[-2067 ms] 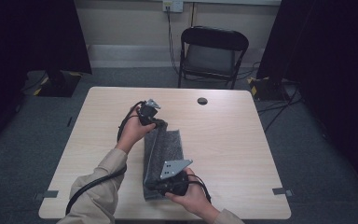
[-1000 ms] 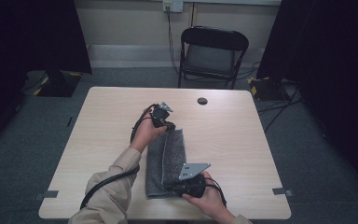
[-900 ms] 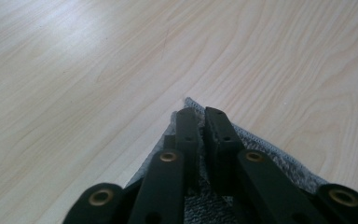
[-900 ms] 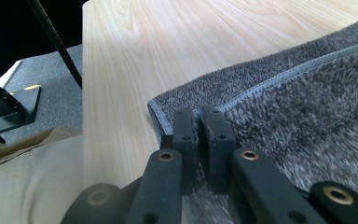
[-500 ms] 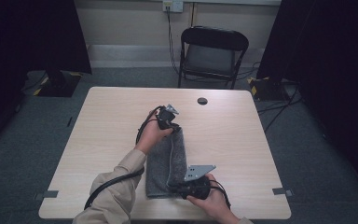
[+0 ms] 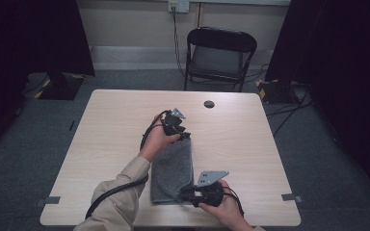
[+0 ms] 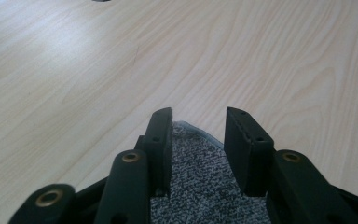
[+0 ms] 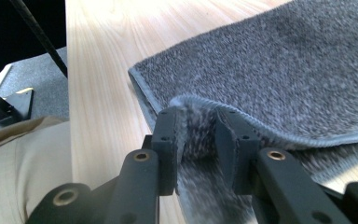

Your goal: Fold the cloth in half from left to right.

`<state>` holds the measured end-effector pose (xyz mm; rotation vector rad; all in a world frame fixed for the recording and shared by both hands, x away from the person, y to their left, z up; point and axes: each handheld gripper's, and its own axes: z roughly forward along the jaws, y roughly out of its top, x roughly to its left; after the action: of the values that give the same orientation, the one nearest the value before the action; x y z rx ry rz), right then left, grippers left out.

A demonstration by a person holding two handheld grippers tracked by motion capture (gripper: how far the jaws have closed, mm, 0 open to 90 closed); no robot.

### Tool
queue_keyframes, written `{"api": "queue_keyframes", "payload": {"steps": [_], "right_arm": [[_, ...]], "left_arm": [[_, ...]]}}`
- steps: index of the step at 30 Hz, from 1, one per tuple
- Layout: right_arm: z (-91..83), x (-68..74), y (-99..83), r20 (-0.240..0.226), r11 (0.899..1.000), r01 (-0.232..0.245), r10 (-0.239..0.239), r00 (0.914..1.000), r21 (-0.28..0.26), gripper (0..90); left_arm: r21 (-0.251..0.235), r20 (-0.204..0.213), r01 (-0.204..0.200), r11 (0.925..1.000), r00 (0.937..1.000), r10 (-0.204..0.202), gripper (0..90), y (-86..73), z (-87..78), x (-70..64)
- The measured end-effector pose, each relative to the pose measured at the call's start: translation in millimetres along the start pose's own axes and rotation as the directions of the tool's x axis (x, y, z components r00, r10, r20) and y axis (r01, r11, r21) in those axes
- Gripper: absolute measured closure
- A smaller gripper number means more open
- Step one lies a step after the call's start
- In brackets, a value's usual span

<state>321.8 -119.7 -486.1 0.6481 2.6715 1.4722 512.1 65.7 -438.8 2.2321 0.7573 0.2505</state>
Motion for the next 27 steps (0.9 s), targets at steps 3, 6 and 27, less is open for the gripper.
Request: {"api": "queue_keyframes", "payload": {"steps": [3,6,27], "right_arm": [[-2.5,-0.5,-2.7,0.006,1.000,-0.003,0.003,1.0000,0.008,69.2],[-5.0,-1.5,-4.7,0.015,1.000,-0.009,0.009,0.9998,0.007,67.9],[-21.2,2.2,-18.5,0.033,1.000,-0.007,0.006,0.9995,0.024,65.3]], "left_arm": [[-0.006,-0.006,0.010,0.9999,0.9999,-0.010,60.6,-4.2,-5.2,0.1],[-0.013,-0.010,0.011,0.9999,0.9999,-0.012,59.4,-8.0,-10.4,1.4],[-0.021,-0.031,0.019,0.9996,0.9993,-0.020,46.2,-48.9,-39.2,-6.3]]}}
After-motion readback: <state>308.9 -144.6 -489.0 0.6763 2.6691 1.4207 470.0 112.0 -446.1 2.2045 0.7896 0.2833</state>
